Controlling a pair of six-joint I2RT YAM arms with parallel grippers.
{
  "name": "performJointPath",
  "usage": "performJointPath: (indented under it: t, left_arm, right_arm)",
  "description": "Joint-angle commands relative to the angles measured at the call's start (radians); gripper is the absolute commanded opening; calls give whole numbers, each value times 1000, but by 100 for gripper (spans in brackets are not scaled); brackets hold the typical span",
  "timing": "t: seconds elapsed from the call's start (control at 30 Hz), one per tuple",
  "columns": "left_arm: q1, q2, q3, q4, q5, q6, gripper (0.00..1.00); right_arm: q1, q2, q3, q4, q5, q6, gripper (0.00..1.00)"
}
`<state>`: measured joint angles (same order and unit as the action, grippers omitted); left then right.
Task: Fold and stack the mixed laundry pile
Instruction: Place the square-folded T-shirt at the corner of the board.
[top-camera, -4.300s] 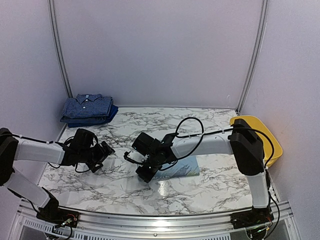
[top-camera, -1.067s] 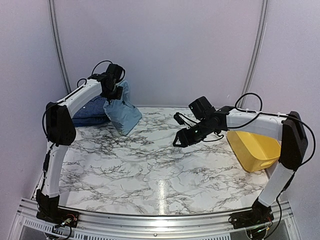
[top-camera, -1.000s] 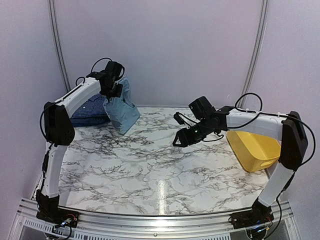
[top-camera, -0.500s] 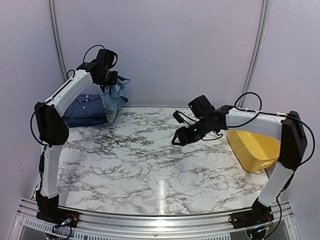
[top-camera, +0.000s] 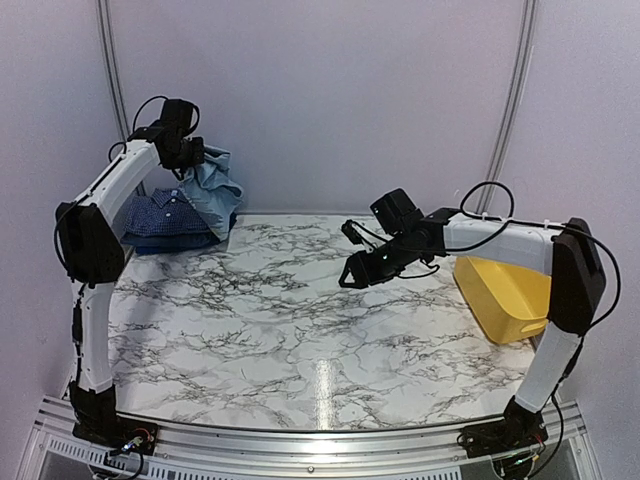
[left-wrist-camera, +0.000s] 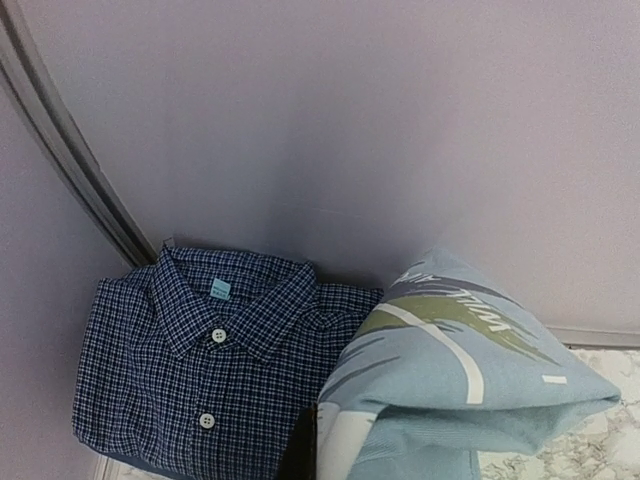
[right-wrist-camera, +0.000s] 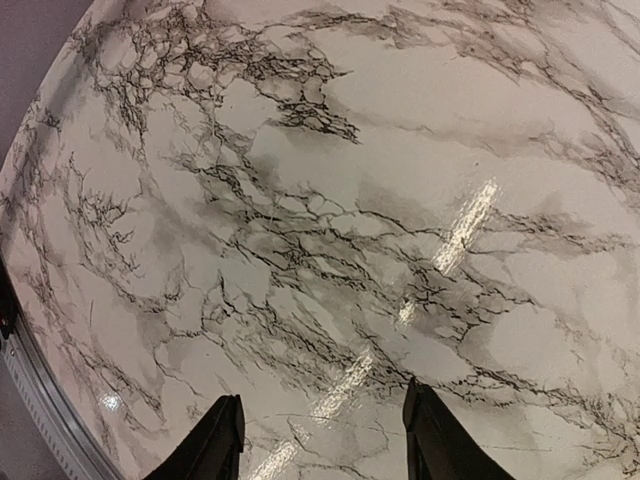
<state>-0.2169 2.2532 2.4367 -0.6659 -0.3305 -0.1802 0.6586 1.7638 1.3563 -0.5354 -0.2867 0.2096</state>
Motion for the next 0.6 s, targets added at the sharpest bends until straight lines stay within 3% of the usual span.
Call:
performJointPath:
  t: [0.0, 0.4, 0.57]
  left_arm:
    - [107, -66, -73, 124, 63, -106, 0]
    - [299, 97, -167, 147, 185, -151, 0]
    - [332, 117, -210, 147, 155, -185, 34]
  right_arm:
    - [-8, 31, 70, -19, 7, -5, 50]
    - [-8, 77, 133, -73, 25, -37, 50]
    - [-8, 88, 148, -84, 29, -41, 50]
